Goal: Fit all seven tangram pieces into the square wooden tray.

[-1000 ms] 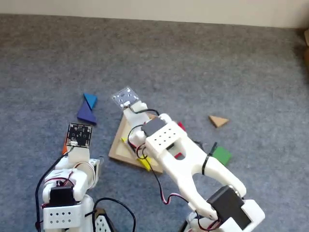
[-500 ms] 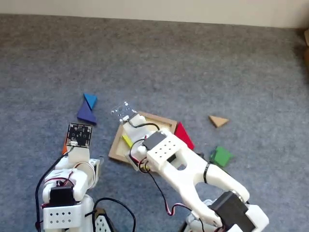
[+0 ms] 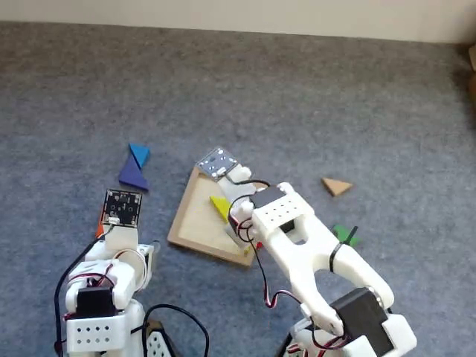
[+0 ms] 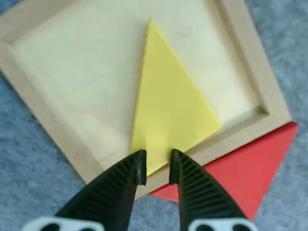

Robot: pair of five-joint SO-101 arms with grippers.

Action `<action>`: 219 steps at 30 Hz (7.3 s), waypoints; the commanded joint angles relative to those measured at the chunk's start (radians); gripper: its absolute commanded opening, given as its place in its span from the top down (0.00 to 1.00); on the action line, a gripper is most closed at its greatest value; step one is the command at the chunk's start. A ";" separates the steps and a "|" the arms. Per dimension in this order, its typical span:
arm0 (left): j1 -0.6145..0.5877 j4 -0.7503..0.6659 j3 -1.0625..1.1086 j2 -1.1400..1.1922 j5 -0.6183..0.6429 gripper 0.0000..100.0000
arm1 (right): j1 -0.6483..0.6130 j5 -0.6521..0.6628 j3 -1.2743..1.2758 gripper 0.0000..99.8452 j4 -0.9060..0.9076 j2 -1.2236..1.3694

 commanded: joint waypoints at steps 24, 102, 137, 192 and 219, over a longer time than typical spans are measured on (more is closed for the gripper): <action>-0.005 0.005 0.021 -0.050 0.009 0.79 | -0.033 -0.084 -0.166 0.90 -0.346 0.236; -0.005 0.005 0.021 -0.050 0.009 0.79 | 0.004 -0.091 -0.039 0.91 -0.079 0.084; -0.005 0.005 0.021 -0.050 0.009 0.79 | 0.061 0.023 -0.573 0.91 0.157 0.194; -0.005 0.005 0.021 -0.050 0.009 0.79 | 0.282 -0.704 -0.329 0.69 0.286 0.360; -0.005 0.005 0.021 -0.050 0.009 0.79 | 0.300 -0.704 -0.331 0.79 0.295 0.387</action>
